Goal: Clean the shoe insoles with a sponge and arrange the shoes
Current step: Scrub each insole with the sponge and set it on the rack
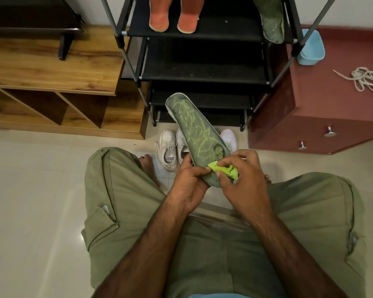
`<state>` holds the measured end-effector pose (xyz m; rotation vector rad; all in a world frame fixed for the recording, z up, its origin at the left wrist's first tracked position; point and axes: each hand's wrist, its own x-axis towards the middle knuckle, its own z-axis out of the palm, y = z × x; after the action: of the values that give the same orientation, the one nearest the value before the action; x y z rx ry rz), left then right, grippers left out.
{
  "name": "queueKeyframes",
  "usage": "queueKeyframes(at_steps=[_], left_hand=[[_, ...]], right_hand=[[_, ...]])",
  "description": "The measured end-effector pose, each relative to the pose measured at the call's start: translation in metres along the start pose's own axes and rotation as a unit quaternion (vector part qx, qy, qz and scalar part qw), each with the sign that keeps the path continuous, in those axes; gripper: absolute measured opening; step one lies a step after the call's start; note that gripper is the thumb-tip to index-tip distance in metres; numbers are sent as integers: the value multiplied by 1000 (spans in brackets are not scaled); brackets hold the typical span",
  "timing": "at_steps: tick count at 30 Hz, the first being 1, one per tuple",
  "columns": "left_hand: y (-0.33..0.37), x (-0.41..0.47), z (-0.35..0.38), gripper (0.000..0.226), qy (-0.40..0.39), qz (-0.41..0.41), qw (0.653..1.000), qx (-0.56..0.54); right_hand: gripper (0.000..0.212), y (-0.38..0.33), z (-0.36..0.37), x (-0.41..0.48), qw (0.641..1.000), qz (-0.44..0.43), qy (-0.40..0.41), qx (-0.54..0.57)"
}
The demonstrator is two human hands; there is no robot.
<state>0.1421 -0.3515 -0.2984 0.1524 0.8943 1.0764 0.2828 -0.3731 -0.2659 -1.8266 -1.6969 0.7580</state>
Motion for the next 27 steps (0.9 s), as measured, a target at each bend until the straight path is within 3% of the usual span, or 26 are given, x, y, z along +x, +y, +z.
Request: queueKeyframes(at_steps=[4, 8, 14, 16, 20, 27], left_hand=[[2, -2, 1, 51, 1, -3, 999, -45], [5, -3, 0, 34, 20, 1, 999, 29], [7, -1, -3, 40, 47, -23, 998, 44], [6, -1, -3, 30, 39, -29, 998, 43], [3, -2, 0, 30, 15, -45, 998, 34], [2, -7, 4, 37, -18, -50, 998, 19]], right_hand=[[22, 2, -2, 2, 997, 52, 2, 51], [21, 7, -12, 6, 994, 77, 5, 75], [29, 13, -27, 12, 991, 99, -11, 84], [27, 13, -27, 10, 995, 90, 6, 52], [21, 11, -27, 10, 990, 54, 60, -119], [27, 2, -9, 4, 995, -8, 20, -100]])
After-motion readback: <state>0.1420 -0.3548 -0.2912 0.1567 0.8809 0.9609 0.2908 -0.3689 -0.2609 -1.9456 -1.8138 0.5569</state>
